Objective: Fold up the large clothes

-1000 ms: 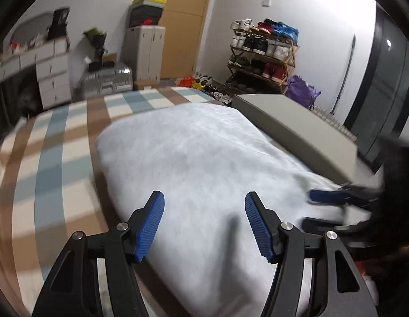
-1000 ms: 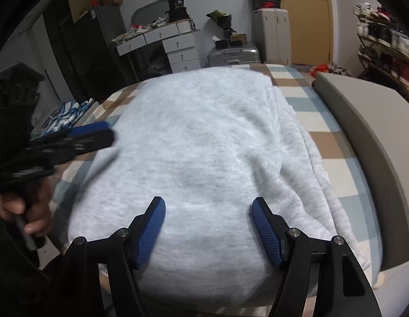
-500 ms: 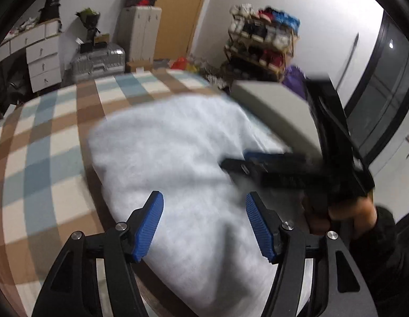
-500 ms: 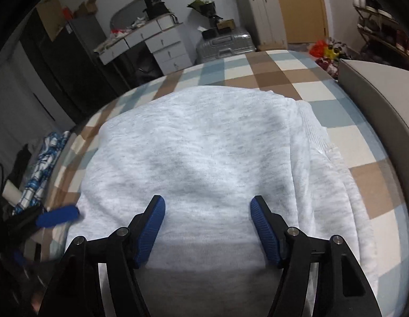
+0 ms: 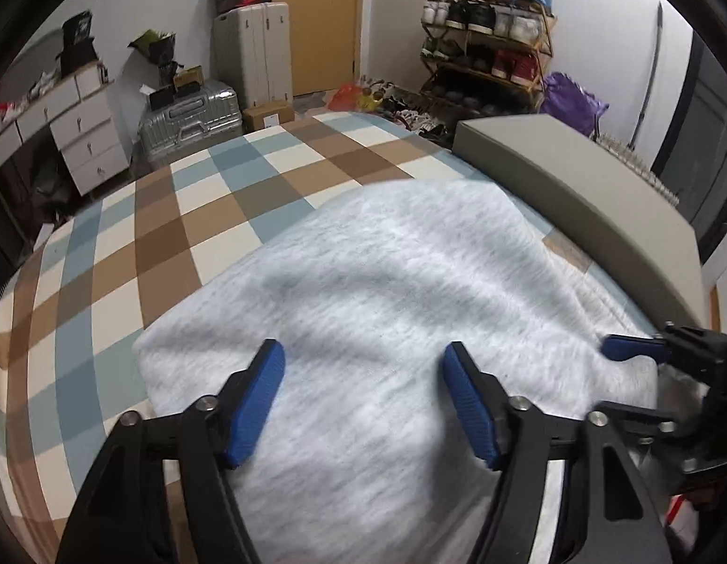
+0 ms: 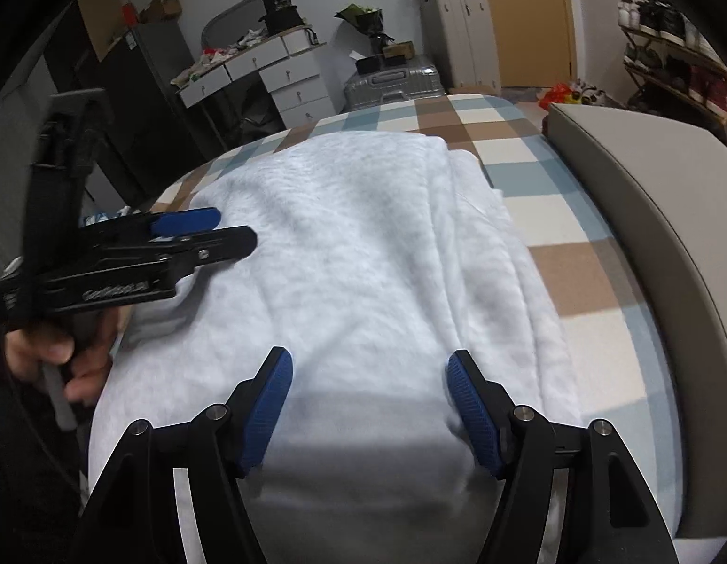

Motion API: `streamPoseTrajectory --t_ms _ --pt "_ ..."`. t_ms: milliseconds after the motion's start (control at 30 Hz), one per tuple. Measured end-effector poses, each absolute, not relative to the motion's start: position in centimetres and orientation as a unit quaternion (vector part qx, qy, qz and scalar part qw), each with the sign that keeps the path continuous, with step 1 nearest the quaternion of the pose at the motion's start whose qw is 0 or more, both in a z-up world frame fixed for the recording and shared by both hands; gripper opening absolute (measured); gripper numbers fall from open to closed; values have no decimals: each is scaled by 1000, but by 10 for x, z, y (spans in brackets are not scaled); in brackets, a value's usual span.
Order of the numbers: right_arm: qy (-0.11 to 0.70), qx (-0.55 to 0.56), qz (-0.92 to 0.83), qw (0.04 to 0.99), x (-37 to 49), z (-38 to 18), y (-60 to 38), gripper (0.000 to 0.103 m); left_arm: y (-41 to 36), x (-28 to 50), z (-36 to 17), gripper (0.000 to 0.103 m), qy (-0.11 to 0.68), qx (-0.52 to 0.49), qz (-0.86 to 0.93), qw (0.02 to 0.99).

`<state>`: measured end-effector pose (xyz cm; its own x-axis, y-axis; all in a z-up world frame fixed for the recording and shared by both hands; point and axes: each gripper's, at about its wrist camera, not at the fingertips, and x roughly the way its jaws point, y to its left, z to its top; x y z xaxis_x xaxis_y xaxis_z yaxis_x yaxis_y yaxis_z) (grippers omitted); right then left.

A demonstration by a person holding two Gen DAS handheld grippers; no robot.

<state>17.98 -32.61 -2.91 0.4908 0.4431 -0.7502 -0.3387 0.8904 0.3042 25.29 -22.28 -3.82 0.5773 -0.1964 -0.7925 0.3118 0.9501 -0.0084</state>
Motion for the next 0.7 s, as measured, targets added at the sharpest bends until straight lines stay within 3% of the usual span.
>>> streamPoseTrajectory --t_ms 100,367,467,600,700 --pt "458 104 235 851 169 -36 -349 71 -222 253 -37 69 439 73 -142 884" --pt "434 66 211 873 134 0 -338 73 -225 253 -39 71 444 87 -138 881" --pt "403 46 233 884 122 12 -321 86 -224 251 -36 71 442 84 -136 883" --pt "444 -5 185 877 127 -26 -319 87 -212 220 -13 70 425 56 -138 893" --pt "446 34 183 876 120 -31 -342 87 -210 179 -1 70 415 18 -201 887"
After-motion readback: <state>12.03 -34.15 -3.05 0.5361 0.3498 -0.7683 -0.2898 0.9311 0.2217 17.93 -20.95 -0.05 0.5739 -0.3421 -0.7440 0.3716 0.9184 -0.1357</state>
